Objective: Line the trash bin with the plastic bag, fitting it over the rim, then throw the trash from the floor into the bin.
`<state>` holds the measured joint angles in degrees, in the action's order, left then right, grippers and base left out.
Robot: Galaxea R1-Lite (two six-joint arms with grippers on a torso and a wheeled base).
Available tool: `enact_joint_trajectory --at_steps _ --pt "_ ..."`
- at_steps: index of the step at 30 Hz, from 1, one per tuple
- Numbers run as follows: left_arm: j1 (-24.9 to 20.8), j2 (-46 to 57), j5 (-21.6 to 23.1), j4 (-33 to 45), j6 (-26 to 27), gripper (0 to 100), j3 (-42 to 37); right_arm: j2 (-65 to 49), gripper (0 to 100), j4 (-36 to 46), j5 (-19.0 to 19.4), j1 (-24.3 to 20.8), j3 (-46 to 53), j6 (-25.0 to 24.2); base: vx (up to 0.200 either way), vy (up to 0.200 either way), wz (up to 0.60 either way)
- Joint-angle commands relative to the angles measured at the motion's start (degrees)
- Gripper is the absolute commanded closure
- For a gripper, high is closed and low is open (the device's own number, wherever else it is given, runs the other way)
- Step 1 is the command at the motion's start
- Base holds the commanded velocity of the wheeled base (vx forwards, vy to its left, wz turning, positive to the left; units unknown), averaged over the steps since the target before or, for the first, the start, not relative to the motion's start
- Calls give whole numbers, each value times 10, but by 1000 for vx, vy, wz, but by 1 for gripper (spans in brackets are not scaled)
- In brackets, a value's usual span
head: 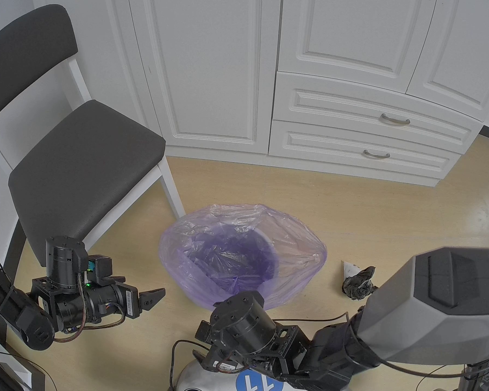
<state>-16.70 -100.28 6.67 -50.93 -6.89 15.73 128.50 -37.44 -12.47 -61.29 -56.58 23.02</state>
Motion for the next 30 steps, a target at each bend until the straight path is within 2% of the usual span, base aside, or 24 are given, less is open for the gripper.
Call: enact_joint_trajectory --at_steps 1,10,11,18,22,25,30 --pt "0 -2 0 0 -1 0 -1 40 0 -1 -1 24 -31 0 0 0 0" --pt "6 0 0 -2 0 0 1 112 0 -1 -4 57 -101 -2 0 0 0" --pt "6 -1 0 -2 0 0 1 112 100 -1 -4 57 -102 -2 0 0 0" --pt "7 0 0 -2 0 0 0 105 100 -1 -5 63 -102 -7 0 0 0" --pt "7 1 0 -2 0 0 0 81 100 -1 -5 50 -78 -11 0 0 0" --pt "6 1 0 -3 0 0 -1 61 100 -1 -5 18 -49 -11 0 0 0" --pt "6 1 0 -3 1 0 -1 63 100 -1 -5 -6 -36 -11 0 0 0"
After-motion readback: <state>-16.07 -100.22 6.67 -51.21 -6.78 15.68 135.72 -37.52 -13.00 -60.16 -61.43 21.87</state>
